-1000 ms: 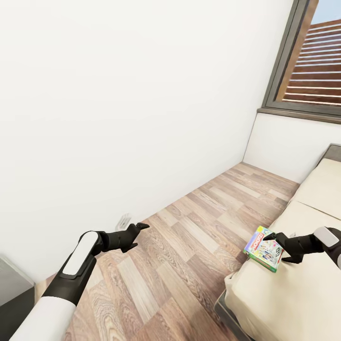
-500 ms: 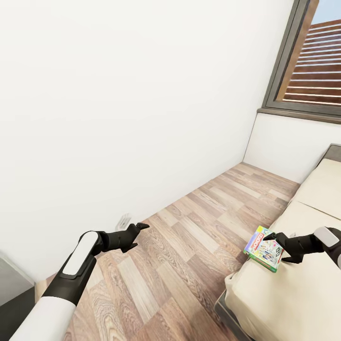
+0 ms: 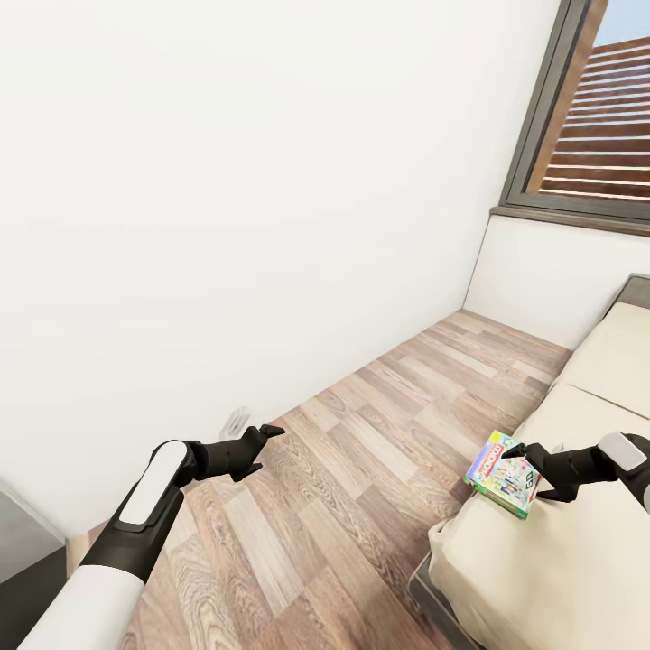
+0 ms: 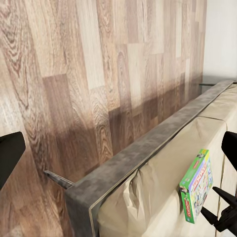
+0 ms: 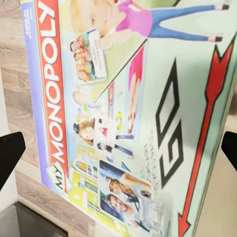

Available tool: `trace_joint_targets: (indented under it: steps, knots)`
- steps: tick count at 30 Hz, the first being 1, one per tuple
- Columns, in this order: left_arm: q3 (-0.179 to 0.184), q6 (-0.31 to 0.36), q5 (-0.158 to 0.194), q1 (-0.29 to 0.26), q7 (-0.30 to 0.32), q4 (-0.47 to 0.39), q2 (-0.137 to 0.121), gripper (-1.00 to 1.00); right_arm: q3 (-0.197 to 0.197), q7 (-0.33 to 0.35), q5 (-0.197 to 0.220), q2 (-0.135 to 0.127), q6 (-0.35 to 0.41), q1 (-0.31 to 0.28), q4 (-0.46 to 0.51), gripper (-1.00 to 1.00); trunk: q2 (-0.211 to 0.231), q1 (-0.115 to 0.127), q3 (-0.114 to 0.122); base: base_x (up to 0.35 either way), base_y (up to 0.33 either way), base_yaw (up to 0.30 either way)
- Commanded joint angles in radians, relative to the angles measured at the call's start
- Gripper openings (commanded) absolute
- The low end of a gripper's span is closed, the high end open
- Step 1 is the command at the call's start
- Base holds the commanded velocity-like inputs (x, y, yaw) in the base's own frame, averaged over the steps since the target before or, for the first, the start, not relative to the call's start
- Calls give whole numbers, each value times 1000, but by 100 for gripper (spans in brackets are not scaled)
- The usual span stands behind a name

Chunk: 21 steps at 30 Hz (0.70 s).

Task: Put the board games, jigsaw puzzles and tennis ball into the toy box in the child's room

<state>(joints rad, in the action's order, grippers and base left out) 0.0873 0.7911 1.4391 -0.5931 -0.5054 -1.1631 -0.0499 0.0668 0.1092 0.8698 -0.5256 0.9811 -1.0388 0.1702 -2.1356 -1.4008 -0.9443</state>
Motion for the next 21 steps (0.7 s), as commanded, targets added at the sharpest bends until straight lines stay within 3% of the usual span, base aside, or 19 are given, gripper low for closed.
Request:
trace_joint_targets:
  steps: [1,11,17,20,21]
  knots:
    - [2,-1,10,-1,-10,-1,-1,100,7,10,-6,-1,2,-1,0,100,0,0,-1,0,0,0]
    - [2,-1,10,-1,-10,-1,0,100,6,10,-6,-11,1,-1,0,100,0,0,-1,0,0,0]
    - [3,-2,10,-3,-10,-1,3,100,6,11,-5,-53,0,-1,-1,100,0,0,-1,0,0,0]
    - [3,-2,9,-4,-10,2,4,100,3,13,-5,-95,-1,-1,0,100,0,0,-1,0,0,0]
    - [3,-2,9,-4,-10,2,4,100,3,13,-5,-95,-1,-1,0,100,0,0,-1,0,0,0]
